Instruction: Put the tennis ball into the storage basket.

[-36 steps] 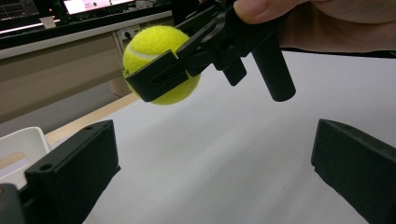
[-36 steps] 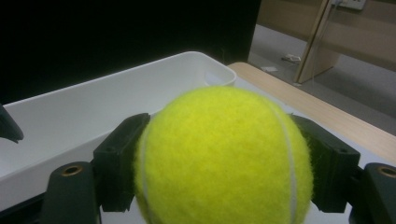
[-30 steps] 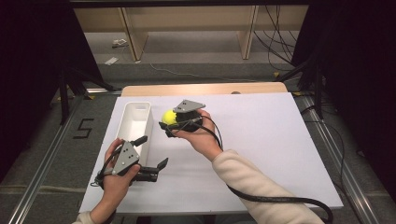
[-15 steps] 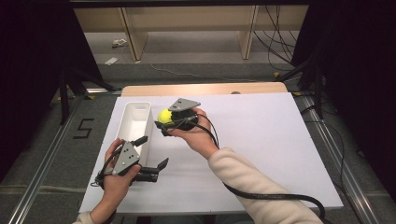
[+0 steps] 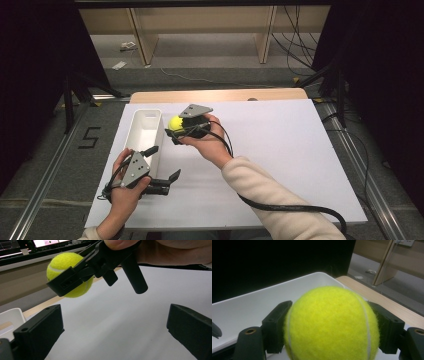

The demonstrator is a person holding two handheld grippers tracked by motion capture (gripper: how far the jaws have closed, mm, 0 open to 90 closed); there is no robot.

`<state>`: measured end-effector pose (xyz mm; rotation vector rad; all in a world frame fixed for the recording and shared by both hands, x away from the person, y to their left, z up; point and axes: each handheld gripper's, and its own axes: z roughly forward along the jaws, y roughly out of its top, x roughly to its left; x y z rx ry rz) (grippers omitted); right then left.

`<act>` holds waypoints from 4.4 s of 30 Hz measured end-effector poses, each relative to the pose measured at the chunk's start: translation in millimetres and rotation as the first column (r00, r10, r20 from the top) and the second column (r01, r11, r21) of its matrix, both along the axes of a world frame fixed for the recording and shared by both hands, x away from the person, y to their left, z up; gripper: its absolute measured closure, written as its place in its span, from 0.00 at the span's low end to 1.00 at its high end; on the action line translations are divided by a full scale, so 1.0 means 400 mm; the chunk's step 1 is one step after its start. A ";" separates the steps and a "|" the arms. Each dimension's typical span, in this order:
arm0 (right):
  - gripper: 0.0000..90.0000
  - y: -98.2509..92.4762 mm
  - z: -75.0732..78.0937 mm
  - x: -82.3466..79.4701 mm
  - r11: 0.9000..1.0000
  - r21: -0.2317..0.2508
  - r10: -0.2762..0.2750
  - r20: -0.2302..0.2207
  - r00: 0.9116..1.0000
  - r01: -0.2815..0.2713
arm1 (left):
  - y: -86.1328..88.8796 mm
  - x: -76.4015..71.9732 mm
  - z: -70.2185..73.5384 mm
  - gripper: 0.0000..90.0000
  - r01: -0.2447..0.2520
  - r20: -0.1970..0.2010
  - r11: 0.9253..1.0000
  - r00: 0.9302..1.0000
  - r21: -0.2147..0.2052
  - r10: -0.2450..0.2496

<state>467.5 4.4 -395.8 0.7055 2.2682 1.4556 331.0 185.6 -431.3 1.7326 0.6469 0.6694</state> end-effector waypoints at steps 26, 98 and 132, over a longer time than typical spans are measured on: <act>0.29 0.049 0.023 0.025 1.000 -0.020 0.024 0.004 1.000 -0.024 | -0.001 0.000 -0.001 0.00 0.004 -0.003 1.000 1.000 -0.001 -0.004; 0.29 0.222 0.061 0.072 0.993 -0.046 0.104 -0.047 0.993 -0.106 | -0.004 -0.002 -0.001 0.00 0.017 -0.001 1.000 1.000 0.005 -0.017; 0.29 0.278 0.029 0.098 0.986 -0.106 0.119 -0.099 0.988 -0.129 | -0.008 -0.004 -0.001 0.00 0.028 -0.002 0.999 1.000 0.015 -0.028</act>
